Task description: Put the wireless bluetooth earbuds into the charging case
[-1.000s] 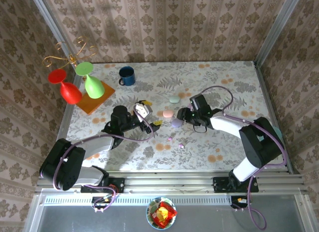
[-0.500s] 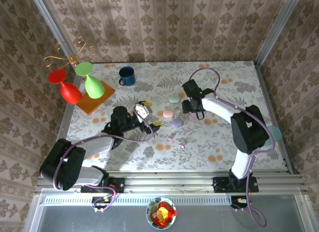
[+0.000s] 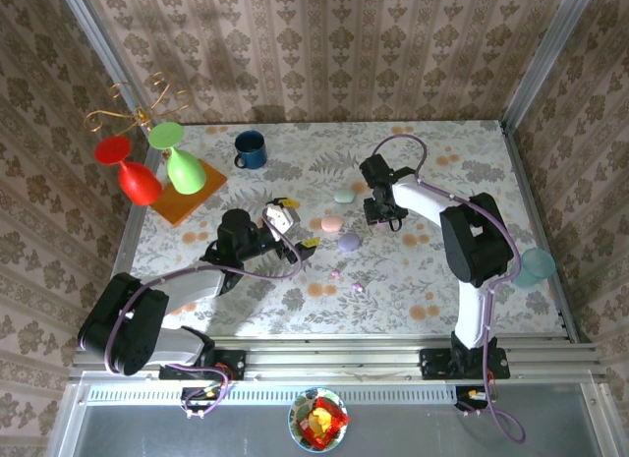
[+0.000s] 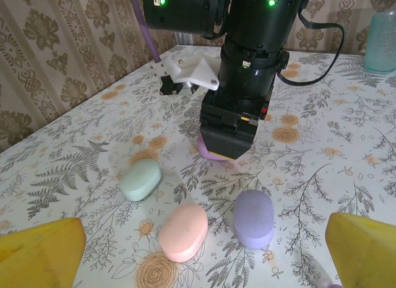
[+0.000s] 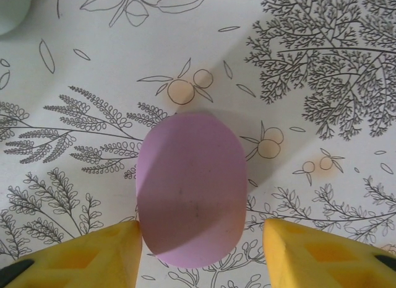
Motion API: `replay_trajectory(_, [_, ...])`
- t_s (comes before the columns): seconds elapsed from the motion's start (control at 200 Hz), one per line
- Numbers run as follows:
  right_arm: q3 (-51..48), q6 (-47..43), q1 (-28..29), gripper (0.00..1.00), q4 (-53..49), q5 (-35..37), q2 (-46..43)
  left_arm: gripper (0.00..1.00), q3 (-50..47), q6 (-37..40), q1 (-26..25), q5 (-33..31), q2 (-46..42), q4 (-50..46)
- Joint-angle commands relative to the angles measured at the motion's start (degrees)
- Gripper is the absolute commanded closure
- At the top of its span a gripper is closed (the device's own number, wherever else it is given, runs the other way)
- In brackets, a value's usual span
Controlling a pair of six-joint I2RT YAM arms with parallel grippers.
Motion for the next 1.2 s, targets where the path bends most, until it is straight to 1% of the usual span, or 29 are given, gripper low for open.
replay_trajectory(0.0, [1.88,-0.3,-0.59,0.47,-1.8,-1.75,1.54,0.0,-0.94,0.69,0.31,0.92,0.2,2.06])
replay_trajectory(0.16, [1.99,-0.2,-0.86,0.51,-1.41,-2.38,2.08,0.0,-0.98,0.54,0.33,0.84,0.33,2.48])
replay_trajectory(0.325, [2.06,-0.12,-1.08,0.52,-1.08,-2.79,2.6,0.0,-1.1,0.57,0.31,0.84,0.37,2.64])
replay_trajectory(0.53, [1.59,-0.6,-1.16,0.59,-0.72,-2.64,1.85,0.0,-1.28,0.65,0.31,0.62,0.28,2.68])
replay_trajectory(0.625, [0.33,-1.36,-1.08,0.6,0.23,-2.57,-0.2,0.0,-1.45,0.48,0.44,0.19,0.33,3.08])
replay_trajectory(0.74, [-3.11,-4.6,-0.39,0.61,3.06,-3.59,-5.15,0.0,-2.79,-0.89,0.96,-0.49,0.54,6.68])
replay_trajectory(0.83, [-6.84,-8.79,0.07,0.61,6.03,-8.37,-9.91,0.0,-3.26,-2.17,1.86,0.45,0.39,8.11])
replay_trajectory(0.9, [-9.66,-11.83,0.58,0.61,8.84,-11.37,-13.76,0.0,-2.93,-2.37,2.24,1.29,-0.13,6.84])
replay_trajectory(1.02, [-12.9,-17.12,1.65,0.62,10.67,-15.52,-19.23,0.0,-2.35,-1.68,2.58,2.83,-1.16,3.86])
replay_trajectory(1.105, [-14.71,-20.56,2.17,0.62,11.71,-18.39,-22.43,0.0,-1.77,-0.75,3.08,5.21,-1.81,1.18])
replay_trajectory(1.195, [-16.34,-24.33,2.82,0.64,12.29,-22.79,-25.33,0.0,-0.63,0.41,4.03,12.04,-2.24,-2.52])
